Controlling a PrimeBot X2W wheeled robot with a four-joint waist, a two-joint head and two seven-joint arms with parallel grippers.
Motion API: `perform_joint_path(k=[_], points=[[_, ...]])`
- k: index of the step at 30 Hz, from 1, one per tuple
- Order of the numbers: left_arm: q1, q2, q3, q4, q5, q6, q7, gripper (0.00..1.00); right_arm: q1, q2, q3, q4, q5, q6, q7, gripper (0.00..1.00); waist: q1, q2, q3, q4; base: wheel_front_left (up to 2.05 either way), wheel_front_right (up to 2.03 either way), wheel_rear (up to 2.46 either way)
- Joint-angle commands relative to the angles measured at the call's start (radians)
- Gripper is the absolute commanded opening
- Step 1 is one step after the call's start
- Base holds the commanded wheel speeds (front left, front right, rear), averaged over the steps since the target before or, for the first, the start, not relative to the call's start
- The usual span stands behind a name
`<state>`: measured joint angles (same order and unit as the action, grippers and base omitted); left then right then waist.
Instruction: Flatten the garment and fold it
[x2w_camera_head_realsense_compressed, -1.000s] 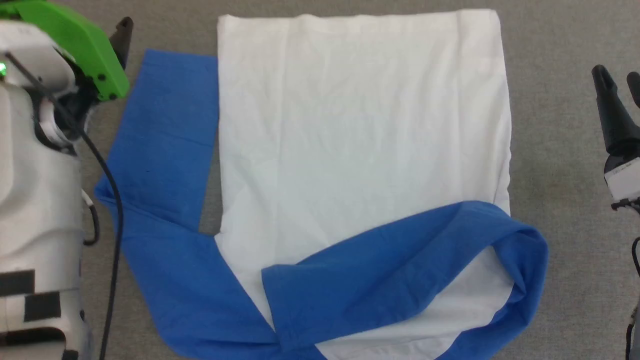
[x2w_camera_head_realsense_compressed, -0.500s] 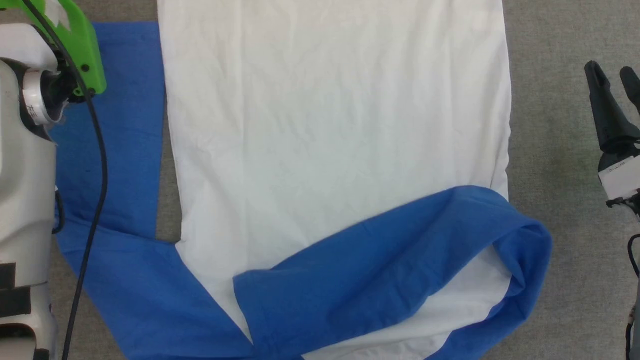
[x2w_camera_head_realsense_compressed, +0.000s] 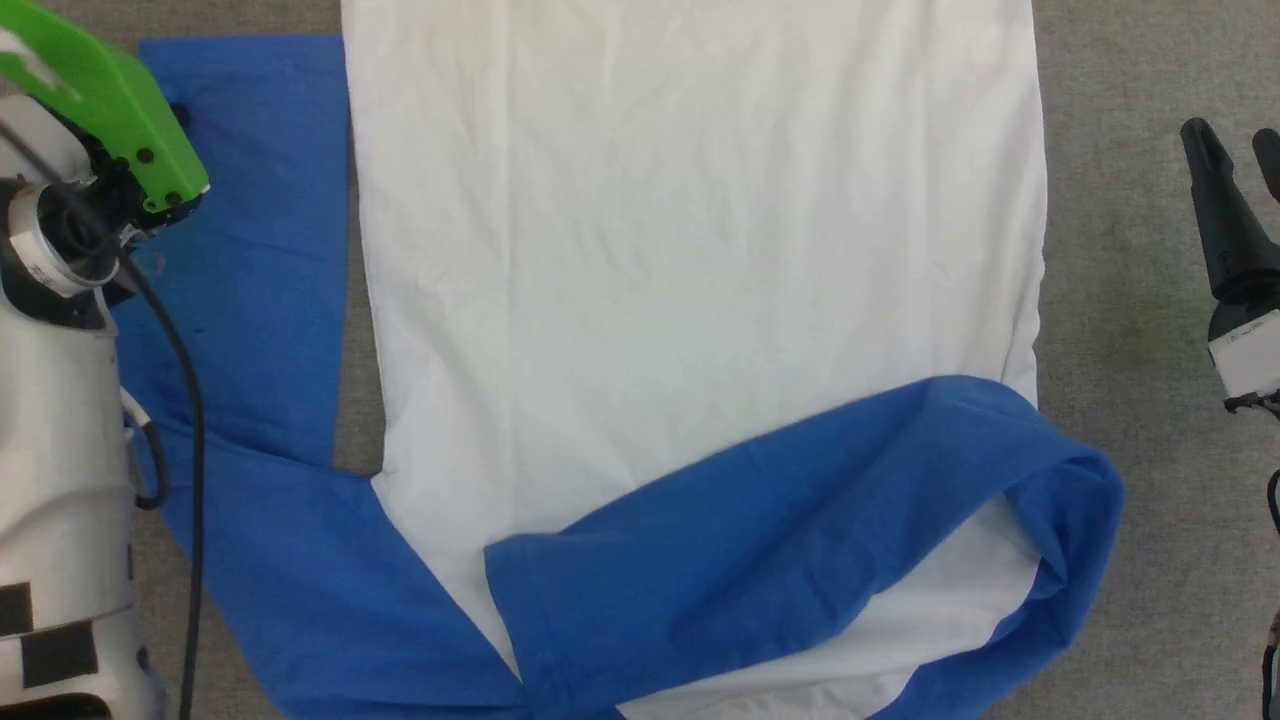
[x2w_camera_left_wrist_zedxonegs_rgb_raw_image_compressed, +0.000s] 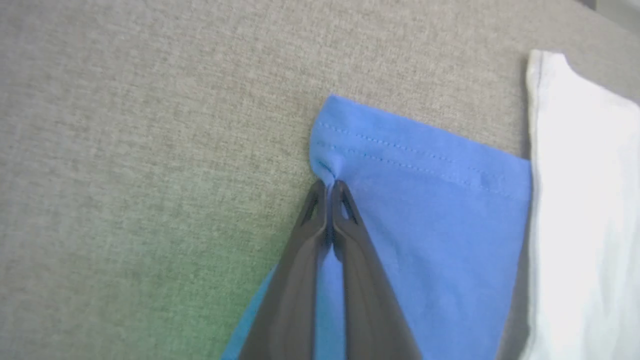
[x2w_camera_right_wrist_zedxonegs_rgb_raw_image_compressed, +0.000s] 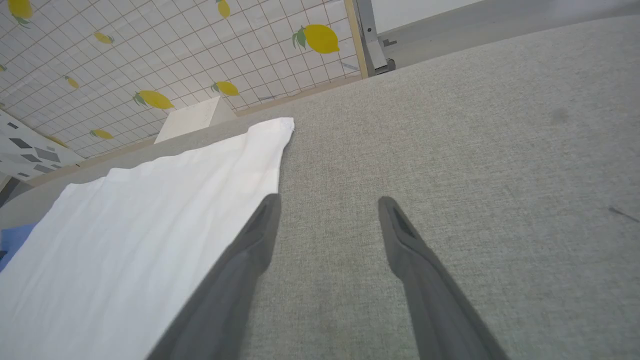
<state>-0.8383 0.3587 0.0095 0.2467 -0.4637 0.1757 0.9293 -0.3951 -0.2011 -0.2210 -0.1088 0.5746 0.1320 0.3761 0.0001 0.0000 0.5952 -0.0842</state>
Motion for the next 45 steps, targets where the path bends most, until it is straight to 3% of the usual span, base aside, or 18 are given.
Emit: perform_joint_path(k=[1, 7, 12, 16, 20, 27, 31, 42, 45], points=[[0.035, -0.033, 0.021, 0.015, -0.031, 0.000, -0.043, 0.00, -0.010, 0.001, 0.001, 0.004, 0.000, -0.001, -0.009, 1.00, -0.0001, 0.0000, -0.022, 0.009, 0.00, 0.00, 0.00], [0.049, -0.065, 0.134, -0.014, -0.100, 0.007, -0.211, 0.00, 0.009, 0.004, -0.001, 0.030, -0.007, -0.001, -0.016, 1.00, -0.0001, 0.0000, -0.117, 0.036, 0.00, 0.00, 0.00], [0.089, -0.073, 0.196, -0.053, -0.131, 0.002, -0.292, 0.00, 0.044, 0.014, -0.016, 0.052, -0.015, -0.001, -0.016, 1.00, -0.0001, 0.0000, -0.218, 0.070, 0.00, 0.00, 0.00], [0.102, -0.084, 0.214, -0.063, -0.177, -0.048, -0.325, 0.00, 0.077, 0.029, -0.039, 0.066, -0.026, -0.001, -0.012, 1.00, -0.0001, 0.0000, -0.295, 0.099, 0.00, 0.00, 0.00], [0.120, -0.132, 0.160, -0.108, -0.199, -0.102, -0.330, 0.00, 0.110, 0.048, -0.059, 0.079, -0.040, -0.001, -0.003, 1.00, -0.0001, 0.0000, -0.369, 0.120, 0.00, 0.00, 0.00], [0.172, -0.262, -0.019, -0.197, -0.215, -0.161, -0.305, 0.00, 0.148, 0.076, -0.080, 0.082, -0.059, -0.001, 0.020, 1.00, -0.0001, 0.0000, -0.453, 0.127, 0.00, 0.00, 0.00], [0.206, -0.300, -0.158, -0.206, -0.235, -0.172, -0.322, 0.00, 0.165, 0.086, -0.091, 0.077, -0.065, -0.001, 0.029, 1.00, -0.0001, 0.0000, -0.472, 0.118, 0.00, 0.00, 0.00], [0.241, -0.308, -0.742, -0.073, -0.513, -0.093, -0.510, 0.00, 0.169, 0.106, -0.091, 0.076, -0.072, -0.001, 0.044, 1.00, -0.0001, 0.0000, -0.443, 0.017, 0.00, 0.00, 0.00], [0.223, -0.308, -0.871, -0.007, -0.537, -0.084, -0.539, 0.00, 0.167, 0.107, -0.092, 0.080, -0.069, -0.001, 0.043, 1.00, -0.0001, 0.0000, -0.427, -0.009, 0.00, 0.00, 0.00]])
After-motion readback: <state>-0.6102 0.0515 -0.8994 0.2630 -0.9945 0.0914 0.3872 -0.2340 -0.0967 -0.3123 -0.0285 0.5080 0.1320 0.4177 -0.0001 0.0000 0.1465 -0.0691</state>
